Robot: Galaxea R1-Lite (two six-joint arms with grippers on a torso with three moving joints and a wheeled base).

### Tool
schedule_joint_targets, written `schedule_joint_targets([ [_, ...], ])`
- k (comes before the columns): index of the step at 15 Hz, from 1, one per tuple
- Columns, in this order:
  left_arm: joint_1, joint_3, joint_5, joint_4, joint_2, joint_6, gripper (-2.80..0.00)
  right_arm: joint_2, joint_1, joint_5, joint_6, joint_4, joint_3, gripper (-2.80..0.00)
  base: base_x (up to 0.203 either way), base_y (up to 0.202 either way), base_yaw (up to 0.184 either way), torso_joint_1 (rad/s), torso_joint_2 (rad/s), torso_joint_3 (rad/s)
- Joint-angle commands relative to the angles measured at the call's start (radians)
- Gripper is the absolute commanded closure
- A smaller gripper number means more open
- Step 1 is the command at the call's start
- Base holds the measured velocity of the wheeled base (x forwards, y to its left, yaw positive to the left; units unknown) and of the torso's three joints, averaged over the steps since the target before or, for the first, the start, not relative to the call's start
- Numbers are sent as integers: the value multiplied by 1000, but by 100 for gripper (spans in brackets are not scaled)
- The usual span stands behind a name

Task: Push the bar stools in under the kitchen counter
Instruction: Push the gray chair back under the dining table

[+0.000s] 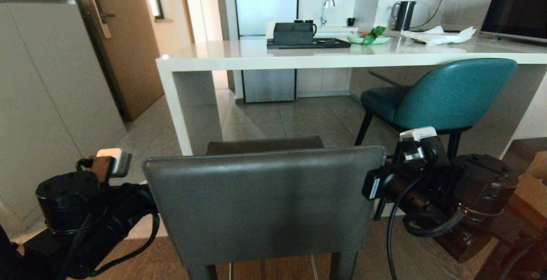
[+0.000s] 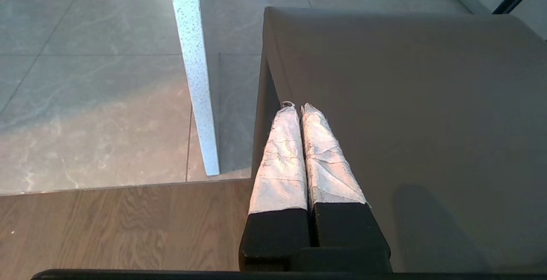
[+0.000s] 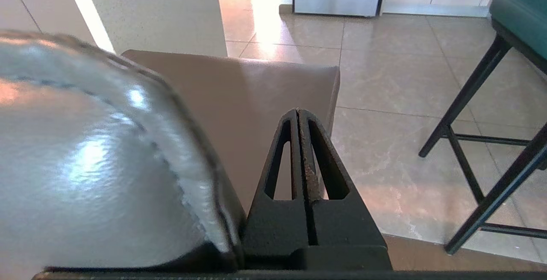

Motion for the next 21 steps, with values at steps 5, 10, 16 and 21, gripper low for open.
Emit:
schedule_joint_targets([
  [5,135,99,-19,-8,-82,3,0,7,1,-1,1,-11,-6,0,0,0,0,0,0,0],
  [10,97,118,-84,-5,-172,1,0,7,1,-3,0,-11,-6,0,0,0,0,0,0,0],
  [16,-115,78,55,-10,-48,-2,0,21,1,-3,-2,-11,-8,0,0,0,0,0,0,0],
  [21,-82,-6,77,-73,57,0,0,52,3,-3,-8,-11,-26,0,0,0,0,0,0,0],
])
